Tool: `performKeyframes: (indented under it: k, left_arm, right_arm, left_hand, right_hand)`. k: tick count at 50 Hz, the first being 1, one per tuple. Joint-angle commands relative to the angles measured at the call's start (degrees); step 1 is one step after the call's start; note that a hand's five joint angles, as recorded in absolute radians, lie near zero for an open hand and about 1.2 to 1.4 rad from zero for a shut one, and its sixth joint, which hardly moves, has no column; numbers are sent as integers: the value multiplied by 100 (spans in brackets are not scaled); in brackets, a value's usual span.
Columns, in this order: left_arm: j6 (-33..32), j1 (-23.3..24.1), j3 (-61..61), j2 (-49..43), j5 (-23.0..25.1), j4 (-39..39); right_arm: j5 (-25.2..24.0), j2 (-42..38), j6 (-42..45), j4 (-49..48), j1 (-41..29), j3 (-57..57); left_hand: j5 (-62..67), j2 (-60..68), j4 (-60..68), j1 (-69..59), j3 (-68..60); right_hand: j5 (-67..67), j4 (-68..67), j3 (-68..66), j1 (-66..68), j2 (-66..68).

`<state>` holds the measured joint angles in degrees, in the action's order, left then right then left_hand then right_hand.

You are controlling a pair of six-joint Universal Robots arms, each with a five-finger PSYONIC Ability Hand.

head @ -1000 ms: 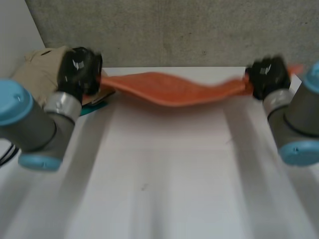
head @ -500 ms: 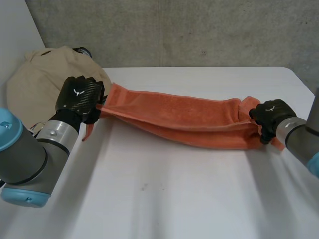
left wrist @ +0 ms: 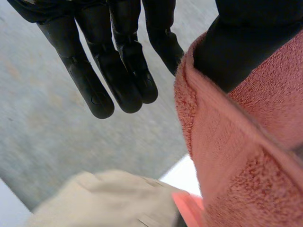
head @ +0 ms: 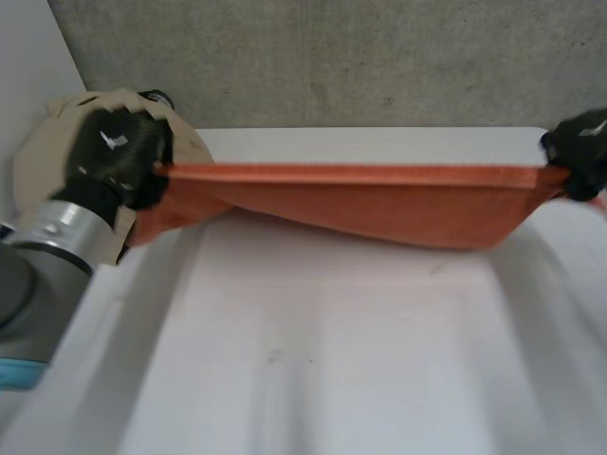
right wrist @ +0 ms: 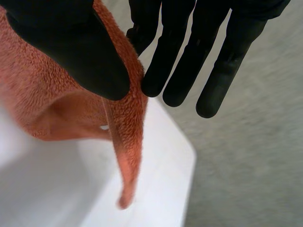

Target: Fold the laundry.

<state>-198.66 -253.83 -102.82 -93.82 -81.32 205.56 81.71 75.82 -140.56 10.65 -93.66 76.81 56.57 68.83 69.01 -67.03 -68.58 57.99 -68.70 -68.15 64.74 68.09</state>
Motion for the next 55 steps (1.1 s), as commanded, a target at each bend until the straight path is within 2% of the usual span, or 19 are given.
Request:
performKeyframes:
  k: [1,5,8,11,12,14,20,24,30,32,34,36,40,41,43,50,55]
  left_arm:
    - [29,-237,464,961,362,-859]
    - [29,-246,693,1085,748,-1394]
    - [12,-255,693,997,802,-1501]
    - [-6,-272,649,542,793,-1510]
    - [-23,-281,684,131,793,-1510]
    - [-102,-281,754,-241,785,-1519]
    - [-813,-264,1588,-1752,758,-1510]
    - [-1139,-176,2677,-2579,706,-1528]
    - [-1122,-167,4408,-3326,670,-1124]
    - [-1105,-115,5033,-3503,679,-607]
    - [-1096,-53,5367,-3538,662,-115]
    - [-1000,17,5641,-3547,618,763]
    - [-527,53,5773,-3477,277,1957]
    - [-455,61,5756,-3459,223,2023]
    - [-226,44,5685,-3371,29,1971]
    - [-50,61,4589,-3055,-24,1321]
    - [-103,62,3516,-2906,-15,1294]
  right_arm:
    - [-111,1118,266,1096,190,-412]
    - [-120,1312,477,1474,216,-404]
    - [-128,1269,679,1738,199,-246]
    - [-111,1146,820,1800,181,18]
    - [-94,1084,846,1783,172,53]
    - [-85,734,873,1791,146,89]
    - [-50,-339,785,1599,128,-253]
    - [231,-963,618,1046,-12,-815]
    - [1031,-1693,240,-403,-355,-2204]
    - [1145,-1737,126,-1009,-434,-2468]
    - [1295,-1711,-67,-2090,-478,-2671]
    - [1400,-1598,-155,-3080,-513,-2680]
    - [1436,-1387,-217,-3938,-618,-2662]
    - [1418,-1369,-226,-3948,-662,-2662]
    - [1418,-1360,-235,-3939,-724,-2662]
    - [1304,-1351,-235,-3684,-821,-2250]
    - [884,-1421,-235,-3474,-768,-1575]
  left_hand:
    - [1343,1117,1099,-1297,-1142]
    - [1343,1117,1099,-1297,-1142]
    - [1343,1117,1099,-1297,-1142]
    - [1343,1117,1099,-1297,-1142]
    - [1343,1117,1099,-1297,-1142]
    - [1343,1117,1099,-1297,-1142]
    - [1343,1117,1099,-1297,-1142]
    - [1343,1117,1099,-1297,-1142]
    - [1343,1117,1099,-1297,-1142]
    - [1343,1117,1099,-1297,-1142]
    - [1343,1117,1099,-1297,-1142]
    - [1343,1117,1099,-1297,-1142]
    - [1343,1117,1099,-1297,-1142]
    - [1343,1117,1099,-1297,-1142]
    - [1343,1117,1099,-1297,-1142]
    - [1343,1117,1099,-1297,-1142]
    - [1343,1117,1099,-1297,-1142]
  right_hand:
    - [1201,-1130,-1185,1526,1191]
    - [1201,-1130,-1185,1526,1191]
    - [1201,-1130,-1185,1526,1191]
    - [1201,-1130,-1185,1526,1191]
    - [1201,-1130,-1185,1526,1191]
    - [1201,-1130,-1185,1526,1191]
    - [1201,-1130,-1185,1526,1191]
    - [1201,-1130,-1185,1526,1191]
    - [1201,-1130,-1185,1526,1191]
    - [1201,-1130,-1185,1526,1191]
    - [1201,-1130,-1185,1526,1191]
    - [1201,-1130,-1185,1526,1191]
    - [1201,-1130,-1185,1526,1191]
    - [1201,-1130,-1185,1526,1191]
    - [1201,-1130,-1185,1526,1191]
    - [1201,-1130,-1185,1526,1191]
    - [1201,-1130,-1185,1526,1191]
